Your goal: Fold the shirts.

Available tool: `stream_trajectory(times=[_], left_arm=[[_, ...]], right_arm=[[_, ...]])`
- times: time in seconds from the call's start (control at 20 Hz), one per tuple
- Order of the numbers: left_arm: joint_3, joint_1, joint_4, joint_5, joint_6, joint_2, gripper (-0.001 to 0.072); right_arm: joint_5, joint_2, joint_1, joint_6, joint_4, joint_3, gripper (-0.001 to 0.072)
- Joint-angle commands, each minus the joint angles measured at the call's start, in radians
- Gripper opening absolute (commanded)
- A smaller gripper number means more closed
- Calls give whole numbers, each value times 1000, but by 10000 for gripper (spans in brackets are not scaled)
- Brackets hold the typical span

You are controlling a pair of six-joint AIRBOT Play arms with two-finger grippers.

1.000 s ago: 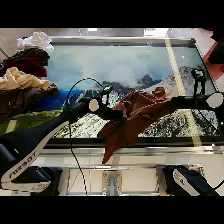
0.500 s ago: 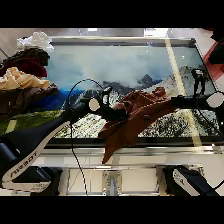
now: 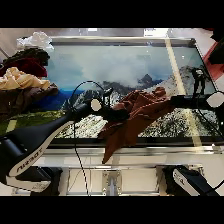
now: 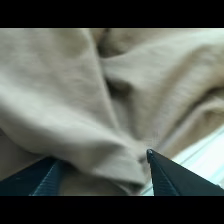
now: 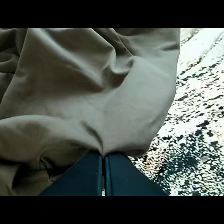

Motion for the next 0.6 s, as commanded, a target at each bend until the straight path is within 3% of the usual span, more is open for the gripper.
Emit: stream_trajectory(times=[0.0,0.05,0.1,0.25,0.35,0.4,0.55], left_arm=[[0,0,-47,14,-14,-56,551],[0,0,-54,43,-14,-59,318],[0,1,-63,96,-13,-58,14],[51,31,-117,213,8,-50,17],[136,80,-104,209,129,10,16],[175,111,-66,193,178,59,16],[269,221,135,112,182,264,15]], right_arm=[[-5,0,-1,0,5,1,27],[-5,0,-1,0,5,1,27],[-6,0,-1,0,5,1,27],[-6,3,-1,0,-7,2,27],[34,21,-1,3,-104,20,27],[77,38,-1,11,-167,44,26],[151,144,-1,32,-307,151,25]])
